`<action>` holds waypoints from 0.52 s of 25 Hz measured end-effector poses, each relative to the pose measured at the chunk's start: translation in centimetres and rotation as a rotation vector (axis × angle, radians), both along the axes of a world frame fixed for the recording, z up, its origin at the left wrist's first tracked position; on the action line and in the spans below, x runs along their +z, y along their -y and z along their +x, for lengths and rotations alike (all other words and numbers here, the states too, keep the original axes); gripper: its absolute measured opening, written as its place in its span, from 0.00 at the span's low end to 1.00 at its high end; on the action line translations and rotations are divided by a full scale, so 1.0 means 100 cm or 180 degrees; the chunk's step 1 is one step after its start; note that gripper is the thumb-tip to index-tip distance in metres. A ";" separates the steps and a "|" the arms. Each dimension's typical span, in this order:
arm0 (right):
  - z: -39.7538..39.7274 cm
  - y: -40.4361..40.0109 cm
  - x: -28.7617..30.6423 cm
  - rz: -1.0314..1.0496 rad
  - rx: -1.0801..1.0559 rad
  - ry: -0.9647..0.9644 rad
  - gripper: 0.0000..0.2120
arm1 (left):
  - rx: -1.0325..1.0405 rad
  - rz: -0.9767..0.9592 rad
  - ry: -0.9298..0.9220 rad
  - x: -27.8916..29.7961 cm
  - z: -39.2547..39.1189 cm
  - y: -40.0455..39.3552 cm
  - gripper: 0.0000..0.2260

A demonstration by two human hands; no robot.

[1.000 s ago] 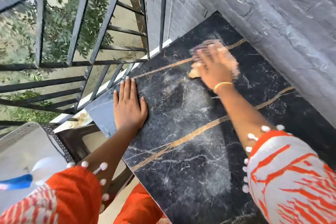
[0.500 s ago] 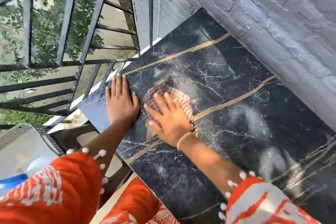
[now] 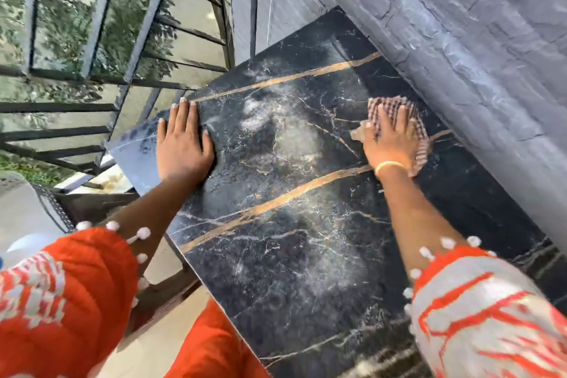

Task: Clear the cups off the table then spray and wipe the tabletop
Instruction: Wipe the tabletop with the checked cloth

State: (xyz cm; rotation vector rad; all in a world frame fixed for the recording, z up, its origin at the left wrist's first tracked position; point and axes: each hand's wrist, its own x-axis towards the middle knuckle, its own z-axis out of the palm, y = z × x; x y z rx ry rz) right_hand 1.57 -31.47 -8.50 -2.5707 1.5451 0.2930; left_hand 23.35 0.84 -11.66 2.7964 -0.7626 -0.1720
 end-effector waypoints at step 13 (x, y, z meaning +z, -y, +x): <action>-0.018 -0.152 -0.002 -0.0029 0.2395 0.0347 0.26 | 0.0823 -0.0033 -0.0038 0.003 -0.039 -0.085 0.26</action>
